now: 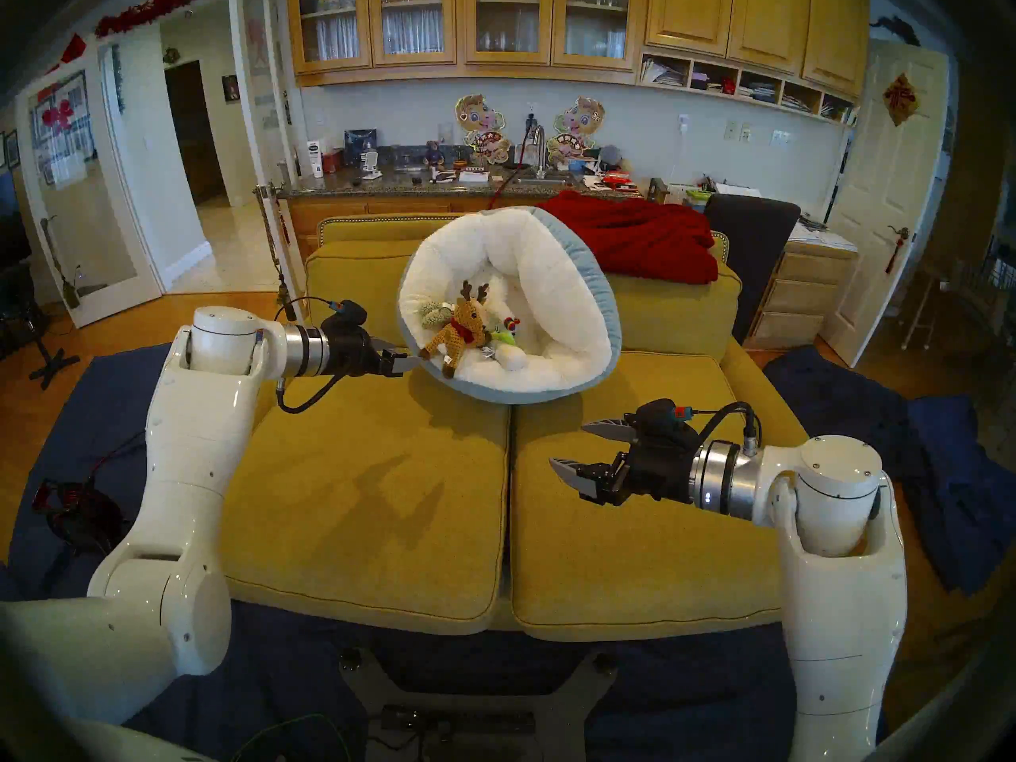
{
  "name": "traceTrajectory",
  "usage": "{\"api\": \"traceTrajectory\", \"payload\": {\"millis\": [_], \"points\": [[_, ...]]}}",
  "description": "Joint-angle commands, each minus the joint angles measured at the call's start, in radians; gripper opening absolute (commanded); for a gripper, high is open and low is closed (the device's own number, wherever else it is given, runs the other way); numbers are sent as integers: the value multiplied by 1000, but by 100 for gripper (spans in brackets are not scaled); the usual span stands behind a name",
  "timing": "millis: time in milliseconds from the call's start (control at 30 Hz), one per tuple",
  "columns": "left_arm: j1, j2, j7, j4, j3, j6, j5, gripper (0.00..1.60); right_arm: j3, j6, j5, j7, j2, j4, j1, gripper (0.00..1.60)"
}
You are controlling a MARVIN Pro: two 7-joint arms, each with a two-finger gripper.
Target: Put toys into dog bed
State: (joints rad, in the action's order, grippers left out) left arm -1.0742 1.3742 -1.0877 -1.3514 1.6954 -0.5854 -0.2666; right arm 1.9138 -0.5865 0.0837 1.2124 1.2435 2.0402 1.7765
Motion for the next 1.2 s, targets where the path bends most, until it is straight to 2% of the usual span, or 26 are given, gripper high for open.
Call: {"api": "traceTrajectory", "payload": {"millis": [0, 300, 400, 467, 833, 1167], "points": [[-66, 22, 72, -118, 17, 78, -13, 160, 3, -1, 7, 0, 1, 30, -16, 160], [-179, 86, 251, -237, 34, 183, -51, 160, 4, -6, 7, -2, 3, 36, -15, 160], [-200, 107, 302, -264, 37, 196, -64, 160, 4, -8, 6, -2, 3, 38, -14, 160], [-190, 113, 321, -245, 35, 207, -67, 160, 5, -9, 6, -3, 3, 38, -14, 160], [-131, 102, 291, -149, 44, 237, -29, 160, 4, -13, 6, -3, 3, 39, -14, 160], [-134, 105, 278, -146, 47, 260, -22, 160, 4, -15, 5, -3, 3, 39, -15, 160]]}}
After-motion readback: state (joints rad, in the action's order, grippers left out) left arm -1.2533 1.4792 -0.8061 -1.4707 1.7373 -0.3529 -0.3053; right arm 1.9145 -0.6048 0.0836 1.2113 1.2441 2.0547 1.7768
